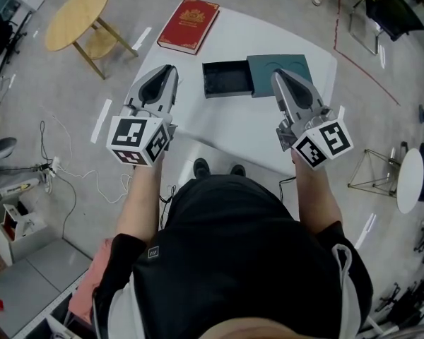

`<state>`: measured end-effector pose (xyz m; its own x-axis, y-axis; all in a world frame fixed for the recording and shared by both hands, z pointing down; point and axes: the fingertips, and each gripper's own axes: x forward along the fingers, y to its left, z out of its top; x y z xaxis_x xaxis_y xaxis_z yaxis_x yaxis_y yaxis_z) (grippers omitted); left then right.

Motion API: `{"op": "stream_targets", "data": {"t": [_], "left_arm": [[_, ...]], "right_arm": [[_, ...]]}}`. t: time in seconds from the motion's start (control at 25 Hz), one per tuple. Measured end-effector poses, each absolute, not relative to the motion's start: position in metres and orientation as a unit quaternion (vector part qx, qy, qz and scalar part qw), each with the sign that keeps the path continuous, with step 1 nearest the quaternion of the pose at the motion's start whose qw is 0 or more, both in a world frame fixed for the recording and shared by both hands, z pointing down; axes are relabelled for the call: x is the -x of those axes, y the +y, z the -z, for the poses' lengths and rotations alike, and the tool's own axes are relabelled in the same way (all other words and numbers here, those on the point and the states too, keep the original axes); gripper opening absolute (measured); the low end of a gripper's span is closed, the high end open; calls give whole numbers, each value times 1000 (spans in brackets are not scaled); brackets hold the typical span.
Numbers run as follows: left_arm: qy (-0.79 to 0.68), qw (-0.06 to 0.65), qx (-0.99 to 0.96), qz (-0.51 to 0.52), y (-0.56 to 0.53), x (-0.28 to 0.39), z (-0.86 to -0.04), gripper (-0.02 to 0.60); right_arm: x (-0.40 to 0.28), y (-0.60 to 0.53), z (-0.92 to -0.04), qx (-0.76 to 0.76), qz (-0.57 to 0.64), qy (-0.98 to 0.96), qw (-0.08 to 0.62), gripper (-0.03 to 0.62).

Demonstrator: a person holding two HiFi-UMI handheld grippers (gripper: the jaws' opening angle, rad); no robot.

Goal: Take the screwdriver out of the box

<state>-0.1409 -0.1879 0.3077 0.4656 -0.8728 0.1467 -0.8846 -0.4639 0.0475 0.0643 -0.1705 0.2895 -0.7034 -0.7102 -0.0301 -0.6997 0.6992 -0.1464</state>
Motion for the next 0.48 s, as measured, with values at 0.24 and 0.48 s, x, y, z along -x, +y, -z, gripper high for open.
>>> {"op": "stream_targets", "data": {"t": [0.24, 0.48], "left_arm": [[-514, 57, -854, -62, -190, 148, -315, 37], [-515, 62, -853, -60, -185, 155, -318, 37]], "right_arm": [[-64, -174, -294, 395, 69, 915, 49, 28], [-62, -169, -300, 393, 68, 916, 37, 28]]}}
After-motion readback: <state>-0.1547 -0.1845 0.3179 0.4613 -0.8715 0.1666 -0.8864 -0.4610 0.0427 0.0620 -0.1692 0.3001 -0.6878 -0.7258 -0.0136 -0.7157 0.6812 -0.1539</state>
